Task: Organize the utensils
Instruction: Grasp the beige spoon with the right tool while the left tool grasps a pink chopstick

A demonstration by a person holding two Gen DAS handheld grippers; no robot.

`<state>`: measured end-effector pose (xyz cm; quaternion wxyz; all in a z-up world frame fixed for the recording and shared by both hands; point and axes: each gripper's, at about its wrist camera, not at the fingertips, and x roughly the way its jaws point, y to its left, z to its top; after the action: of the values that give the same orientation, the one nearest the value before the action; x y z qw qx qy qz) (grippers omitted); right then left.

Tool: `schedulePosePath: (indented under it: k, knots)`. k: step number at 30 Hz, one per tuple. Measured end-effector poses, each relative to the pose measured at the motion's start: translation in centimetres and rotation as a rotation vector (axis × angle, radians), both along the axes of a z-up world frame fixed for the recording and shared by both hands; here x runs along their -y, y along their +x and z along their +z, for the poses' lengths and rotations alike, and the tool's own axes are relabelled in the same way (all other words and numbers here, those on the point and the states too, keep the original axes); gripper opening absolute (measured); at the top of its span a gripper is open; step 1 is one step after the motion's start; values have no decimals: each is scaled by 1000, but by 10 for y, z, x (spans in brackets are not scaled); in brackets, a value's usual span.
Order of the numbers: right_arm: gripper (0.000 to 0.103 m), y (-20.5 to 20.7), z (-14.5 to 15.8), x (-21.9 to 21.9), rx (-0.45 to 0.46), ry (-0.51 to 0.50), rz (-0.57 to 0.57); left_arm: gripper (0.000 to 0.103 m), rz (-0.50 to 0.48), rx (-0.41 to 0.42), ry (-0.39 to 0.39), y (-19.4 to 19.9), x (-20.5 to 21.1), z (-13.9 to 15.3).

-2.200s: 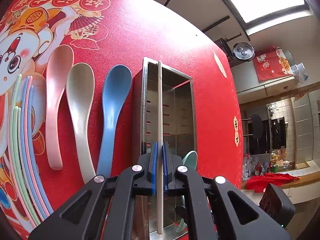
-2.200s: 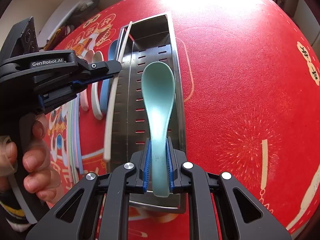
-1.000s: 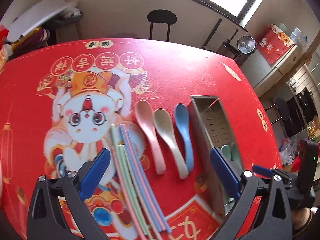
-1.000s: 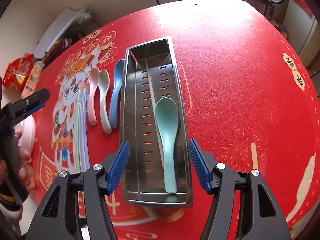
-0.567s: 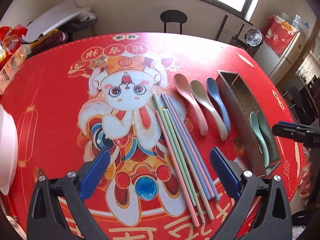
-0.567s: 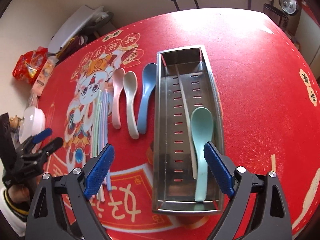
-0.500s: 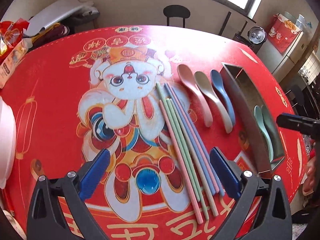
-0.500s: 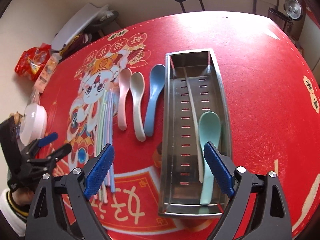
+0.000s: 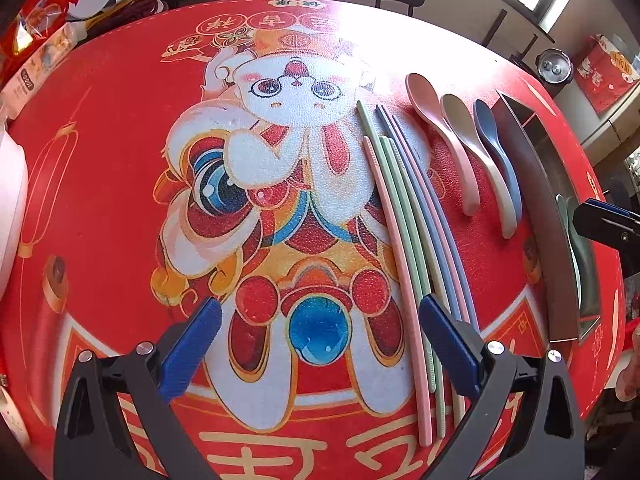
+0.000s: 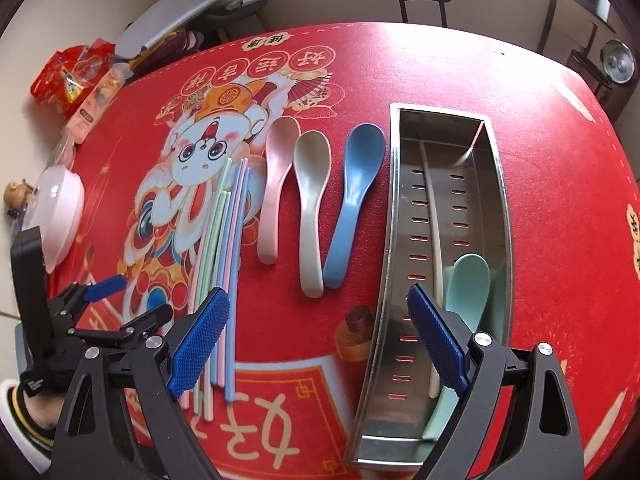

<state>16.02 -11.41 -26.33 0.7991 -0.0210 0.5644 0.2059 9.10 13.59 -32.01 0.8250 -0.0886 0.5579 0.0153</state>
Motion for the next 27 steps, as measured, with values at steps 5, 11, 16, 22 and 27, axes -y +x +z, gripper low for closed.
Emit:
schedulePosePath:
  k: [5,11,16,22,27]
  knots:
    - [88,5,-7,3,-36,9,-16,83,-9,-11,-19,3,3,-2]
    - [88,5,-8,-2,-24,-30,0,64,-42,5,-34,6,14,-1]
    - [88,6,-10,-6,-33,-14,25,44,-66,15,-54,10,24,0]
    - [87,7,-11,-15,-24,-2,73,31,-93,24,-40,12,34,-1]
    - [66,13,-17,-24,-47,11,117,17,-118,34,-42,19,42,-2]
